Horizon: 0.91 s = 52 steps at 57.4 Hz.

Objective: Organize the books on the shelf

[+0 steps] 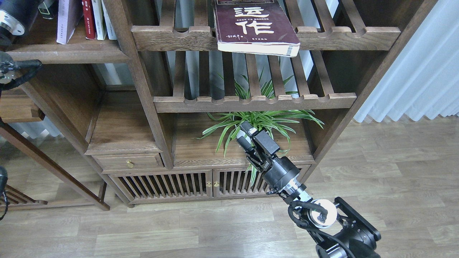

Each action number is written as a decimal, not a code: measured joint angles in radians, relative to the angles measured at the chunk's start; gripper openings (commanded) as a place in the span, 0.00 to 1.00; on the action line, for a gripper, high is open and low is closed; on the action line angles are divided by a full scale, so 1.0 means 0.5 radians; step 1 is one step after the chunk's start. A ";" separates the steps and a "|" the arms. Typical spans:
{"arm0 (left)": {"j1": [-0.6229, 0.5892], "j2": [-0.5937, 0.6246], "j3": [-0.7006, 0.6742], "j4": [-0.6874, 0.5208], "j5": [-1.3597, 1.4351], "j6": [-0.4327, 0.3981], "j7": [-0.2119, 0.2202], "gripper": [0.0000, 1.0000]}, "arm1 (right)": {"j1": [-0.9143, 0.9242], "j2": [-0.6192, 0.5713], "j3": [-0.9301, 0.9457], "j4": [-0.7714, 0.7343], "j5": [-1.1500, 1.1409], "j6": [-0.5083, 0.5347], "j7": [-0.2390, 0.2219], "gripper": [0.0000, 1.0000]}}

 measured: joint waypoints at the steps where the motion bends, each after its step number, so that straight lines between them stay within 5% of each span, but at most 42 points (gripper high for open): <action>1: 0.000 0.005 0.008 0.000 -0.001 -0.003 -0.001 0.01 | -0.001 0.000 0.000 0.000 0.000 0.000 0.000 0.92; 52: 0.039 0.125 0.142 -0.003 -0.024 -0.025 -0.076 0.26 | -0.005 0.000 0.000 -0.002 0.000 0.000 0.000 0.92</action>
